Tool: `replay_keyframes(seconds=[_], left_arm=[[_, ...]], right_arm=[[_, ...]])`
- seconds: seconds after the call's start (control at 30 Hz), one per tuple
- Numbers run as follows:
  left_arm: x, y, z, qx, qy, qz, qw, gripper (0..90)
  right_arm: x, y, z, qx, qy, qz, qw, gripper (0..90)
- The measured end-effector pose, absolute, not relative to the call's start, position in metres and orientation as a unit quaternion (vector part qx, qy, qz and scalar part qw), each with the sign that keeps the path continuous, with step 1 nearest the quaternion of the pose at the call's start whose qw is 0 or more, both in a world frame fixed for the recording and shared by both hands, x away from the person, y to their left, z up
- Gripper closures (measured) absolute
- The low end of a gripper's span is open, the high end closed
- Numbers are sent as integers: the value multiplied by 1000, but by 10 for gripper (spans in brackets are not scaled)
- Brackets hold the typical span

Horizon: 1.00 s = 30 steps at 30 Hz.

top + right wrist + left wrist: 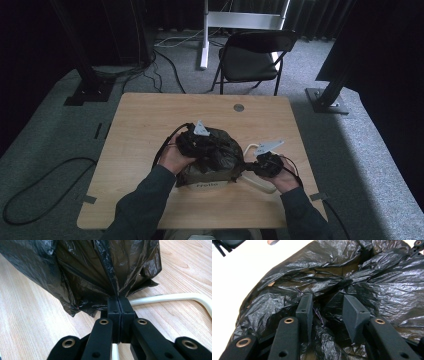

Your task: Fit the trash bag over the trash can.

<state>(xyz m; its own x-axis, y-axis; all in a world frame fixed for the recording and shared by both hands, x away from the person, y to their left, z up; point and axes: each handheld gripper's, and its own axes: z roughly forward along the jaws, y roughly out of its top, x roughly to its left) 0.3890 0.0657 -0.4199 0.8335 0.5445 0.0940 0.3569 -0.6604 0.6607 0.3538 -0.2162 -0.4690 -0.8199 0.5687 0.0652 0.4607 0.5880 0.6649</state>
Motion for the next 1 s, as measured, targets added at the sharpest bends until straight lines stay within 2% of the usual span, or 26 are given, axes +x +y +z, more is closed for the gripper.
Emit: replay_keyframes(seconds=[1.0], left_arm=[[395, 51, -435, 929, 222, 142, 258, 552]], right_arm=[[353, -217, -469, 290, 888, 349, 77, 894]])
